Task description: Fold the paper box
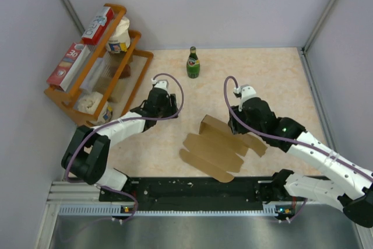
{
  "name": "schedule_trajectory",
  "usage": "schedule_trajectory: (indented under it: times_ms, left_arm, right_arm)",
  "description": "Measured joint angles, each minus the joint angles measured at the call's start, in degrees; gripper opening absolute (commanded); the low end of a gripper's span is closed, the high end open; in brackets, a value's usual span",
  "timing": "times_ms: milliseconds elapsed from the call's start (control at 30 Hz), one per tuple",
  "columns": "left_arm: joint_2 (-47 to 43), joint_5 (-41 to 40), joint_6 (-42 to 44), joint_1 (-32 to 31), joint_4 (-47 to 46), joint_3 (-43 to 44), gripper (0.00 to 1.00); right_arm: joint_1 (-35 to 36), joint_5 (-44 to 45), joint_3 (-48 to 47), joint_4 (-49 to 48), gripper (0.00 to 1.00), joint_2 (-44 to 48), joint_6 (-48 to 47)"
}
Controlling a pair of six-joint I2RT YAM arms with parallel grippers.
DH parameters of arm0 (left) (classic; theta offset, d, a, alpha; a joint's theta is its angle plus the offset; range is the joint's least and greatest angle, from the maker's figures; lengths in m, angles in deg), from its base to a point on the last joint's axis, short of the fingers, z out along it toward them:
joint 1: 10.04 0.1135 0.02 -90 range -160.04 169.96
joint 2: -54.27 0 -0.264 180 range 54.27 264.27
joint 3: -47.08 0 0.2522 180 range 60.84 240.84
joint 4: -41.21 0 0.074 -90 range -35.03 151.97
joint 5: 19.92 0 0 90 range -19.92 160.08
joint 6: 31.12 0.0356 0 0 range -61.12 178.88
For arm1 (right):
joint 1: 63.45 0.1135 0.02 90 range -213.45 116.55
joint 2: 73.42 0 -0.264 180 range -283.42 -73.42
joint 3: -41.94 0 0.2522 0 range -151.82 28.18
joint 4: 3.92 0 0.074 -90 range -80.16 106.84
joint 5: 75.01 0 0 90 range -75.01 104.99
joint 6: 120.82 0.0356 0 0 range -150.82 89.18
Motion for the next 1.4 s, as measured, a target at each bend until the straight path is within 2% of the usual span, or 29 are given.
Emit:
schedule_trajectory:
  times_ms: [267, 500, 733, 867, 1033, 1167, 1400]
  left_arm:
    - [-8.5, 0.7, -1.1, 0.0, -1.4, -6.3, 0.61]
    - [-18.6, 3.1, 0.9, 0.0, -2.5, -7.1, 0.59]
    - [-19.9, 8.6, 4.7, 0.0, -3.5, -5.7, 0.56]
    - [-15.8, 14.0, 7.5, 0.0, -3.4, 0.9, 0.52]
    - [-5.4, 19.9, 12.4, -2.4, -1.4, 16.5, 0.49]
    - [5.0, 21.3, 16.2, -7.0, 2.6, 29.3, 0.48]
    - [19.3, 22.3, 18.5, -11.8, 9.2, 40.1, 0.44]
  right_arm:
    - [-3.0, 2.8, 0.0, 4.4, 0.49, 0.0, 3.2]
    - [-8.1, 2.6, 0.0, 9.2, 0.49, 3.3, 8.1]
    - [-10.0, 1.3, 1.5, 12.5, 0.48, 5.8, 12.5]
    - [-10.1, 0.9, 3.0, 14.2, 0.49, 8.3, 14.0]
    - [-10.4, 1.9, 3.5, 16.7, 0.46, 10.5, 15.3]
    - [-10.4, 2.6, 3.5, 19.4, 0.42, 11.3, 16.1]
    - [-10.4, -0.9, 3.5, 22.9, 0.33, 12.9, 20.2]
